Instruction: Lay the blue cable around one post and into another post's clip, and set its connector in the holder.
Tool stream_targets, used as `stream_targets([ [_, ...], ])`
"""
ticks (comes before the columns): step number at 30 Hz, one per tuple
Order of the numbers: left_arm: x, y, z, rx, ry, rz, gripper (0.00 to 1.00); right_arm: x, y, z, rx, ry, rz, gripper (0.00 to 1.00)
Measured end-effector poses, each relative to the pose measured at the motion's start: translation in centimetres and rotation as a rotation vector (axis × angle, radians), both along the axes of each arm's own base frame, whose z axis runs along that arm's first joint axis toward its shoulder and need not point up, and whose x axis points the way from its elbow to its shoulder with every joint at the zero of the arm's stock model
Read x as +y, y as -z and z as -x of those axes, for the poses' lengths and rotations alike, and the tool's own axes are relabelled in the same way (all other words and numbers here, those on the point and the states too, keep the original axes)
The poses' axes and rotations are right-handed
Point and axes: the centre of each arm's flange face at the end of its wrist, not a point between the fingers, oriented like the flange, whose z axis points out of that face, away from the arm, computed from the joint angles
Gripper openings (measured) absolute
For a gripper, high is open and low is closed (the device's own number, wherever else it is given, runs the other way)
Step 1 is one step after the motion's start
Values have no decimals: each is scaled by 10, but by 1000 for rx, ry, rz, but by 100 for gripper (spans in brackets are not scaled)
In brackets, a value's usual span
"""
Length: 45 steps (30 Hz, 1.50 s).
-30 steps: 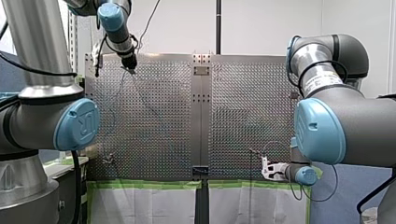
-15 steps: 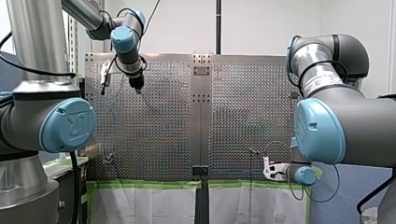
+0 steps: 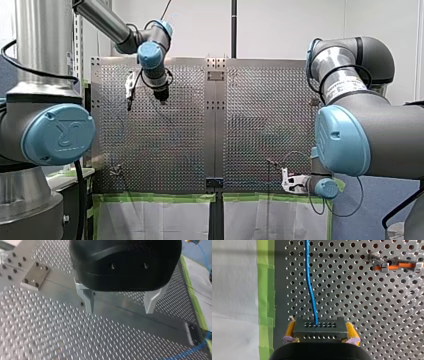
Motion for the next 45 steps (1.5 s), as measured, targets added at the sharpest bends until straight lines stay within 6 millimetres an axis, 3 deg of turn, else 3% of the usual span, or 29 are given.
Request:
stream_targets([
  [14, -71, 3, -22, -91, 82, 137, 100, 1, 0, -3, -1, -8, 0, 0],
  [29, -137, 59, -8, -95, 200, 113, 100, 2, 0, -3, -1, -9, -1, 0],
  [45, -208, 133, 33, -98, 373, 30, 100, 2, 0, -4, -1, -10, 0, 0],
])
